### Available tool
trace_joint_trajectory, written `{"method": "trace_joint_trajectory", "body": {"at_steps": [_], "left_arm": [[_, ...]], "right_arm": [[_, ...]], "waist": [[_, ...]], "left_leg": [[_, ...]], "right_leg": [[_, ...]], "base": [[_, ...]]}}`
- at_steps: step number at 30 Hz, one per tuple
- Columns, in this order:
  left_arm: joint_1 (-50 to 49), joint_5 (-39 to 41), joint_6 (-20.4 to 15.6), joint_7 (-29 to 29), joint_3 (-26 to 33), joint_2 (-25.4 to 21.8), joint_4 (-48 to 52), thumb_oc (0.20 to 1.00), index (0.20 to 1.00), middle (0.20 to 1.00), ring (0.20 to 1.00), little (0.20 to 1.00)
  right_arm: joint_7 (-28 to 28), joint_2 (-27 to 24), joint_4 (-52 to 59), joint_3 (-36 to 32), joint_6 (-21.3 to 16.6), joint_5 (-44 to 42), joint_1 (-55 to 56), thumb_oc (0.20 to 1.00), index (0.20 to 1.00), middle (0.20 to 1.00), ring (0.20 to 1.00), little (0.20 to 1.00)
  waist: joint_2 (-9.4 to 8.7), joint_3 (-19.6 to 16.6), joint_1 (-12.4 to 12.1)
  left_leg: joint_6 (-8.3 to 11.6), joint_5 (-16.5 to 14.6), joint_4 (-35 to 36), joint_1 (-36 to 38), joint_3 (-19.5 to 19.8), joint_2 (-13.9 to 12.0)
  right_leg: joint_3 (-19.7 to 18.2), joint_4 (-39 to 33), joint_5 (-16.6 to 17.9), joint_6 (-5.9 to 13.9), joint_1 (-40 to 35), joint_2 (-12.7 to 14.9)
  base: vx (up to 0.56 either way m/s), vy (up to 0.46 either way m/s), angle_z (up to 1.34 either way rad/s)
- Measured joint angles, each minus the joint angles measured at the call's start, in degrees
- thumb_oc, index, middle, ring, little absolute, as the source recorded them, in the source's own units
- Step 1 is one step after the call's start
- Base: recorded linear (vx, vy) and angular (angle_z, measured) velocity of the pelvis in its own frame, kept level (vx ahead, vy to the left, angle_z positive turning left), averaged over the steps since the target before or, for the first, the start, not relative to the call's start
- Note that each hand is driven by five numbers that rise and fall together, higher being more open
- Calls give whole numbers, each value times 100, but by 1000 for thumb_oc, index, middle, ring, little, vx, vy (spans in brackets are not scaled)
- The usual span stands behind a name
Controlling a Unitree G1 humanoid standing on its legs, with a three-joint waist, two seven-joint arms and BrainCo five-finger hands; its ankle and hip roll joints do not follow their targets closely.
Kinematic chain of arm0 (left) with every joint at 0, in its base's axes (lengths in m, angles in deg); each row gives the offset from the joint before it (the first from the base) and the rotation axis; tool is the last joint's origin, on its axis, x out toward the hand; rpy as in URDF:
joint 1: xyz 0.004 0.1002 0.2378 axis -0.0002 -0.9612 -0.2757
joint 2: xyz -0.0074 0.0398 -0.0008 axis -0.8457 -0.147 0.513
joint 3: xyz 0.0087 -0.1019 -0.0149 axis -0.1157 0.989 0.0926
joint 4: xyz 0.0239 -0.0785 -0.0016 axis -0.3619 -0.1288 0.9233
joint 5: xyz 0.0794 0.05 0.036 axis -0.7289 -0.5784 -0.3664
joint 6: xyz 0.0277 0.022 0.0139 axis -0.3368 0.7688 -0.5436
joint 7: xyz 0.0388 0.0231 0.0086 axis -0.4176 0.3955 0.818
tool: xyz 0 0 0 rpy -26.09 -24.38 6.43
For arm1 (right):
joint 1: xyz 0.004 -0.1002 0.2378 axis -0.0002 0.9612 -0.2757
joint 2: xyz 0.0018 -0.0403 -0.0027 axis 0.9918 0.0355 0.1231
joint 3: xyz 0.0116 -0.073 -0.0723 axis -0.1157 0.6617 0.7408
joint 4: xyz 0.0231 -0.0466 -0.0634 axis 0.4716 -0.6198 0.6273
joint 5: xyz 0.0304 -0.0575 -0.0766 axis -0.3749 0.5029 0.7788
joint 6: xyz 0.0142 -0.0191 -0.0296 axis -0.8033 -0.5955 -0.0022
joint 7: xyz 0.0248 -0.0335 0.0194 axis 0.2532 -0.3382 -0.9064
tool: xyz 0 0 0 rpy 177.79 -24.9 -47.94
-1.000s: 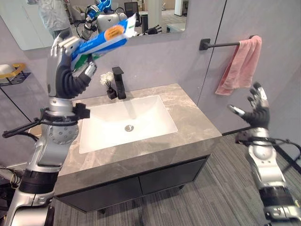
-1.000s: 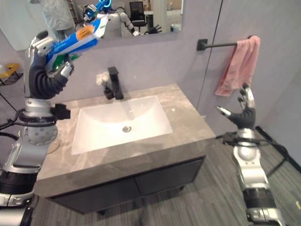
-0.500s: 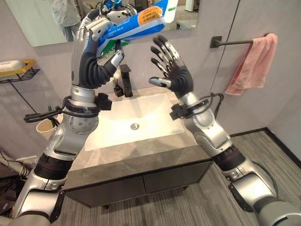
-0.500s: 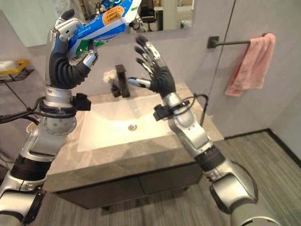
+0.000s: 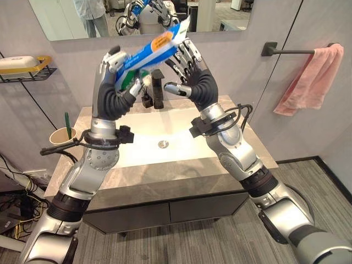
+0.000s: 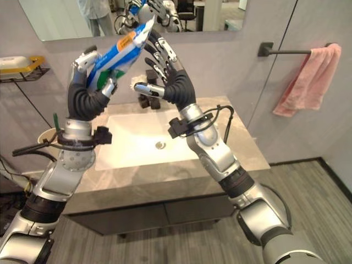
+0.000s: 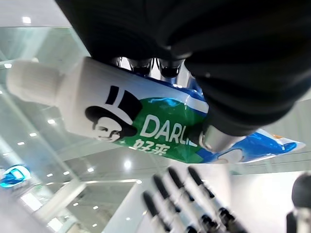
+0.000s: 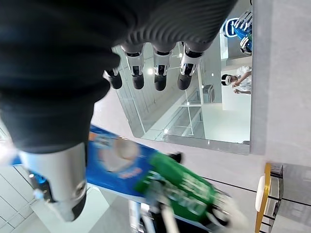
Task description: Put brush and paste in cup on sink, flatten towel.
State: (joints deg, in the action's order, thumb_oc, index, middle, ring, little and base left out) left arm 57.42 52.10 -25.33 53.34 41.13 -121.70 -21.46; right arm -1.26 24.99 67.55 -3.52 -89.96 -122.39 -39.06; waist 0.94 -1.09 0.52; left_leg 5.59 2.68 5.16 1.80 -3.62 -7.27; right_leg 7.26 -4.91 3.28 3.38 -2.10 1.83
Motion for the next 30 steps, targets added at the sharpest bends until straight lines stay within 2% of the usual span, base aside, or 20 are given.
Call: {"method": "trace_joint_trajectory", "body": {"at_steps": [7,16,19,26,30], "left_arm": [[-30,331,-9,-3,2,241,-15,200,200,200,200,200],[-29,626,-18,-68,-8,231,-25,200,200,200,200,200],[-36,725,-143,-315,-23,95,-165,200,200,200,200,200],[-39,923,-188,-782,-89,40,-238,200,200,200,200,200],[-42,969,-211,-974,-242,-67,-256,200,200,200,200,200]], "right_arm": [[-75,301,-14,-7,-160,-456,0,1000,1000,1000,1000,1000],[44,261,-13,107,-154,-718,-1,1000,1000,1000,1000,1000],[164,-189,-47,243,-109,-712,-26,1000,1000,1000,1000,1000],[275,-194,-197,242,-85,-715,-26,1000,1000,1000,1000,1000],[295,-183,-524,252,56,-715,-97,1000,1000,1000,1000,1000]], "waist": [[7,6,0],[9,6,13],[15,5,23],[54,-7,28],[128,-41,9]], "left_leg": [[-1,-1,0,1,1,-3],[-1,0,-1,5,-1,-2],[-2,1,-1,10,-6,-5],[-9,7,-2,17,-8,-11],[-10,8,-2,16,-6,-12]], "right_leg": [[0,0,-6,2,0,-3],[-2,0,-6,2,-1,-3],[-9,0,-6,1,-2,-6],[-13,1,0,-6,-7,-14],[-12,1,2,-8,-11,-14]], "base": [[4,0,0],[0,-3,0],[-5,-33,-2],[-7,-9,0],[-15,-25,0]]}}
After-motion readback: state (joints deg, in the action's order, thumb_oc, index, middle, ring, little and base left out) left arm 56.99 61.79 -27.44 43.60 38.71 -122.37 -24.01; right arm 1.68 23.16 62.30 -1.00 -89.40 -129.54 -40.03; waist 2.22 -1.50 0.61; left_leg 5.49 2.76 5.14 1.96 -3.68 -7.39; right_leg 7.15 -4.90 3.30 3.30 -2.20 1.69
